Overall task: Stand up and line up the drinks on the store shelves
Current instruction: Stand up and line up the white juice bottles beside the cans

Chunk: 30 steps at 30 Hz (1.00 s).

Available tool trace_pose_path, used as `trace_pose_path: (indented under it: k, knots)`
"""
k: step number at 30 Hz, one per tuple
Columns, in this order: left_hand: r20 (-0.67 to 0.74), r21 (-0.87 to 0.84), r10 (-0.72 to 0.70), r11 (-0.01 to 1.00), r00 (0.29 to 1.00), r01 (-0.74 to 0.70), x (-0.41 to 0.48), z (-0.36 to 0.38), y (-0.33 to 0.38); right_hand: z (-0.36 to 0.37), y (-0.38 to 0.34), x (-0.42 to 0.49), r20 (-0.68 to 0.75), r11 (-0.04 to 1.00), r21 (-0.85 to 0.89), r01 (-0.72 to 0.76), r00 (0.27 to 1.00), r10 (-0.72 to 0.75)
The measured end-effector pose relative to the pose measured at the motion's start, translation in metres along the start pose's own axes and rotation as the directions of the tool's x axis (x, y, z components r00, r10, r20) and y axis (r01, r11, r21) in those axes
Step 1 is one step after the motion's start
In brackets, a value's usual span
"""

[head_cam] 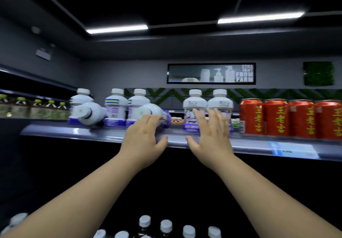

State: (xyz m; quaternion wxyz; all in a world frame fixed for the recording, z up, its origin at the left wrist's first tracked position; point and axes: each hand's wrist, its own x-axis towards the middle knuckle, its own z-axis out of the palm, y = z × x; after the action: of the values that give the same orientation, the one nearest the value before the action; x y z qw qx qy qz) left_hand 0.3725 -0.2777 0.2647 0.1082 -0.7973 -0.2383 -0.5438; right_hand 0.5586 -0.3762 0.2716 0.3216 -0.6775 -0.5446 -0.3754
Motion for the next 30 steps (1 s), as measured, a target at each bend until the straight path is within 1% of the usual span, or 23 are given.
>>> trace_pose_path:
  k: [3, 6, 8, 10, 12, 14, 16, 17, 19, 20, 23, 24, 25, 27, 30]
  knots:
    - [-0.072, -0.015, -0.041, 0.999, 0.997, 0.041, -0.005, -0.013, -0.025, 0.011, -0.044, 0.017, -0.018, 0.985, 0.086, 0.15, 0.989, -0.149]
    - [-0.031, -0.018, -0.08, 0.997, 0.996, 0.08, -0.006, -0.022, -0.046, 0.025, -0.078, 0.038, -0.044, 0.971, 0.133, 0.199, 0.98, -0.195]
    - [0.031, -0.054, -0.094, 0.994, 0.995, 0.096, -0.005, -0.025, -0.059, 0.029, -0.093, 0.051, -0.018, 0.973, 0.154, 0.174, 0.985, -0.173]
    - [0.084, -0.108, -0.079, 0.99, 0.993, 0.088, -0.004, -0.025, -0.069, 0.035, -0.103, 0.061, 0.047, 0.978, 0.167, 0.128, 0.989, -0.138]
    - [0.112, -0.135, -0.043, 0.989, 0.993, 0.058, -0.003, -0.024, -0.077, 0.041, -0.106, 0.068, 0.098, 0.981, 0.171, 0.096, 0.989, -0.114]
    - [0.134, -0.16, -0.018, 0.986, 0.991, 0.039, 0.001, -0.023, -0.082, 0.045, -0.107, 0.07, 0.108, 0.985, 0.154, 0.072, 0.99, -0.09]
    - [0.15, -0.215, -0.006, 0.976, 0.989, 0.039, 0.008, -0.021, -0.085, 0.043, -0.107, 0.073, 0.088, 0.99, 0.138, 0.025, 0.995, -0.037]
    - [0.153, -0.251, 0.0, 0.967, 0.988, 0.039, 0.012, -0.02, -0.085, 0.039, -0.108, 0.077, 0.054, 0.987, 0.16, -0.017, 0.998, 0.008]
    - [0.157, -0.322, 0.02, 0.946, 0.987, 0.032, 0.022, -0.019, -0.083, 0.031, -0.109, 0.089, -0.02, 0.962, 0.236, -0.134, 0.99, 0.143]
    - [0.161, -0.353, 0.023, 0.935, 0.987, 0.036, 0.027, -0.018, -0.081, 0.027, -0.109, 0.096, -0.035, 0.954, 0.232, -0.188, 0.979, 0.201]
    - [0.213, -0.43, -0.01, 0.897, 0.977, 0.103, 0.041, -0.013, -0.072, 0.019, -0.109, 0.113, 0.016, 0.954, 0.064, -0.292, 0.956, 0.292]
    - [0.241, -0.453, -0.029, 0.881, 0.97, 0.139, 0.045, -0.009, -0.069, 0.018, -0.109, 0.116, 0.044, 0.95, 0.036, -0.31, 0.95, 0.308]
    - [0.266, -0.473, -0.045, 0.865, 0.963, 0.171, 0.047, -0.005, -0.067, 0.019, -0.107, 0.117, 0.07, 0.948, 0.034, -0.315, 0.947, 0.313]
    - [0.315, -0.483, -0.062, 0.849, 0.947, 0.216, 0.052, 0.004, -0.064, 0.019, -0.102, 0.114, 0.102, 0.957, 0.058, -0.284, 0.955, 0.277]
    - [0.371, -0.444, -0.075, 0.861, 0.925, 0.248, 0.058, 0.016, -0.058, 0.014, -0.09, 0.1, 0.073, 0.975, 0.103, -0.198, 0.979, 0.191]
